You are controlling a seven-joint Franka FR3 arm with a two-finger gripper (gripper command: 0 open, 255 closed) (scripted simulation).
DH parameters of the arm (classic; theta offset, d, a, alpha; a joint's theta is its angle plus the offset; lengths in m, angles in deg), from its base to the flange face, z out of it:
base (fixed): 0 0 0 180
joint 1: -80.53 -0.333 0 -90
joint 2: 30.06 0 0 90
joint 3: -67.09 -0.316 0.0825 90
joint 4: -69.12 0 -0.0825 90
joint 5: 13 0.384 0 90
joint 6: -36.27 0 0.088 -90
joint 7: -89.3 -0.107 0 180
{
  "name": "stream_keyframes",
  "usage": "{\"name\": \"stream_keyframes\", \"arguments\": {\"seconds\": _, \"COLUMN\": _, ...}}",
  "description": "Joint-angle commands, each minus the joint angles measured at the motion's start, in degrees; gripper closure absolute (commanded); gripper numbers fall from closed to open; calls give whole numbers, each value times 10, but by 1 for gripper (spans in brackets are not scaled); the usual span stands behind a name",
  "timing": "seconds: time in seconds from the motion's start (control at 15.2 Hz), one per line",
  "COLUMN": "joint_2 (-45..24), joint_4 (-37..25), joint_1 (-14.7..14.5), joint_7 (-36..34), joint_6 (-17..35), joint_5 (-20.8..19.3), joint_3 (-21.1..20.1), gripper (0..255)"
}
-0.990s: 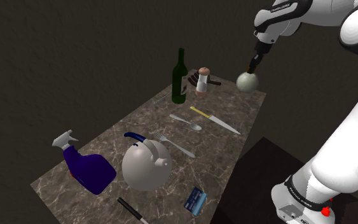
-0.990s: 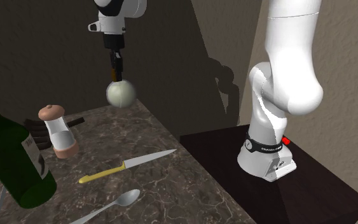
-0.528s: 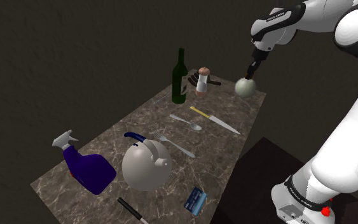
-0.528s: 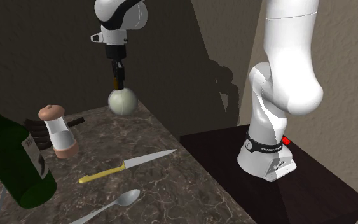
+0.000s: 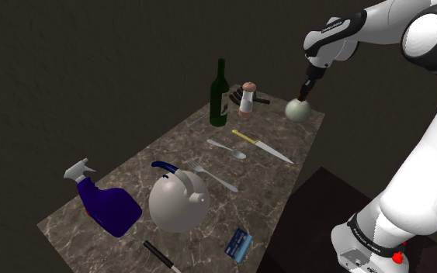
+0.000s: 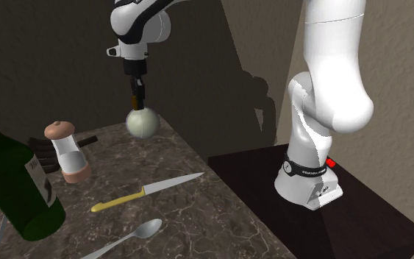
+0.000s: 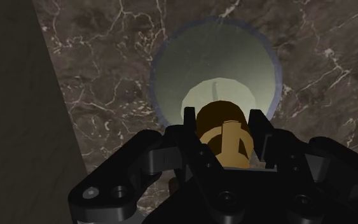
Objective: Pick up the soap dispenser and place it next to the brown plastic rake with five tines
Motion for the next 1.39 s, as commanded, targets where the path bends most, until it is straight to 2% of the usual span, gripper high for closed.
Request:
{"name": "stream_keyframes", "arguments": {"seconds": 0.0, "joint_2": 0, "joint_4": 0, "joint_1": 0, "joint_7": 0, "joint_6": 0, "joint_5": 0, "joint_3": 0, "gripper": 255}}
{"name": "stream_keyframes", "arguments": {"seconds": 0.13, "joint_2": 0, "joint_4": 0, "joint_1": 0, "joint_7": 0, "joint_6": 0, "joint_5": 0, "joint_3": 0, "gripper": 255}}
{"name": "stream_keyframes", "arguments": {"seconds": 0.2, "joint_2": 0, "joint_4": 0, "joint_1": 0, "joint_7": 0, "joint_6": 1, "joint_5": 0, "joint_3": 0, "gripper": 0}}
{"name": "stream_keyframes", "arguments": {"seconds": 0.53, "joint_2": 0, "joint_4": 0, "joint_1": 0, "joint_7": 0, "joint_6": 0, "joint_5": 0, "joint_3": 0, "gripper": 0}}
{"name": "stream_keyframes", "arguments": {"seconds": 0.79, "joint_2": 29, "joint_4": -40, "joint_1": -1, "joint_7": -14, "joint_6": -64, "joint_5": -21, "joint_3": 6, "gripper": 0}}
{"name": "stream_keyframes", "arguments": {"seconds": 1.32, "joint_2": 29, "joint_4": -40, "joint_1": -1, "joint_7": -14, "joint_6": -64, "joint_5": -21, "joint_3": 6, "gripper": 0}}
